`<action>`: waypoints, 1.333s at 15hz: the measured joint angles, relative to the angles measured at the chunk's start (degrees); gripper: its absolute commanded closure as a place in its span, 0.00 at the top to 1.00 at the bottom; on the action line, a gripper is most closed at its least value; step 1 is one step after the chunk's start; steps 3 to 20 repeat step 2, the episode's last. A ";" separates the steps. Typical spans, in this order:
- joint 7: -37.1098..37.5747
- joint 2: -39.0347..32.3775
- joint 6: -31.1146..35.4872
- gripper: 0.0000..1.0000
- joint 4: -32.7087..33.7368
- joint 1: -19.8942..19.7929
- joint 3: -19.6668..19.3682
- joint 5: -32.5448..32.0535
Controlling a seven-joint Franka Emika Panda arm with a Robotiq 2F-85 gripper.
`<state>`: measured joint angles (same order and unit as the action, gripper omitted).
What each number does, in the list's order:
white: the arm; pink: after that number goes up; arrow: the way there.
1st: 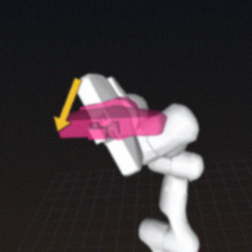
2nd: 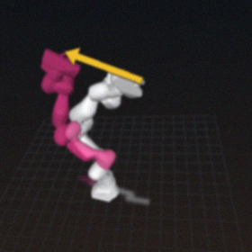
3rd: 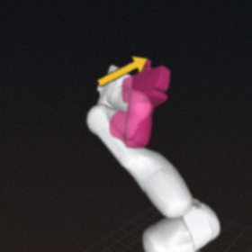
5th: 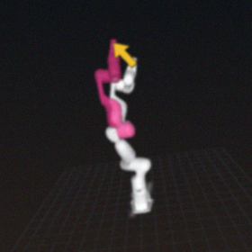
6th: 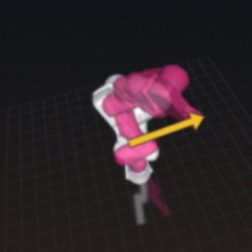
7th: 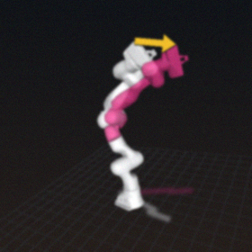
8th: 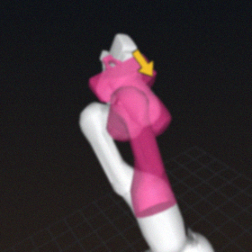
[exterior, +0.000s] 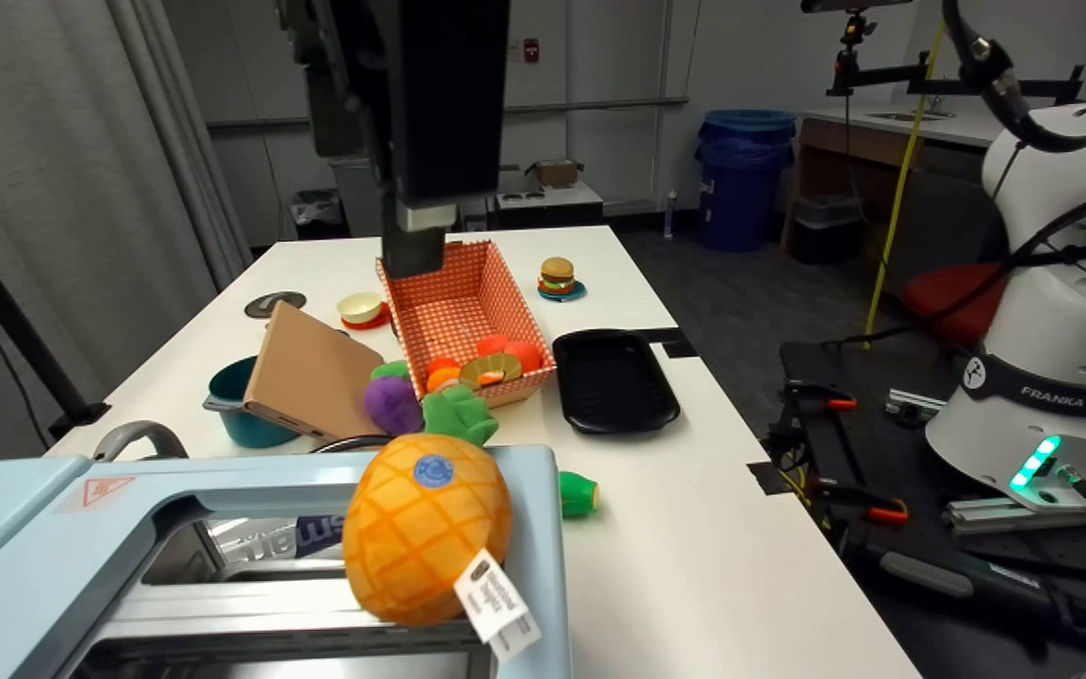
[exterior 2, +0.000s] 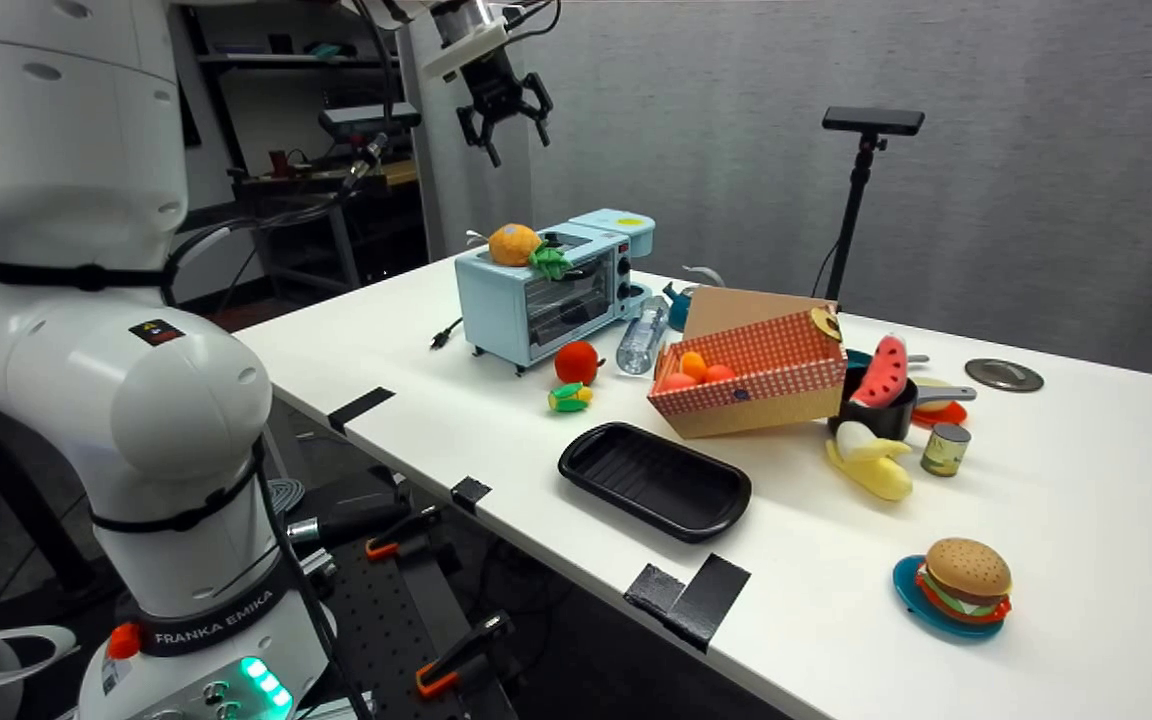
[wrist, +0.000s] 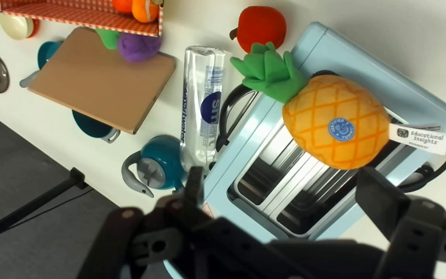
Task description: Remove the pineapple plush from the box and put it on the toaster oven
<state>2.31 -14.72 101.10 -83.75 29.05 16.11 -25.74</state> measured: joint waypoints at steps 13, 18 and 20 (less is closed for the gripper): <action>0.00 -0.07 0.00 1.00 0.03 0.00 0.00 0.00; 0.00 -0.07 0.00 1.00 0.03 0.00 0.00 0.00; 0.00 -0.07 0.00 1.00 0.03 0.00 0.00 0.00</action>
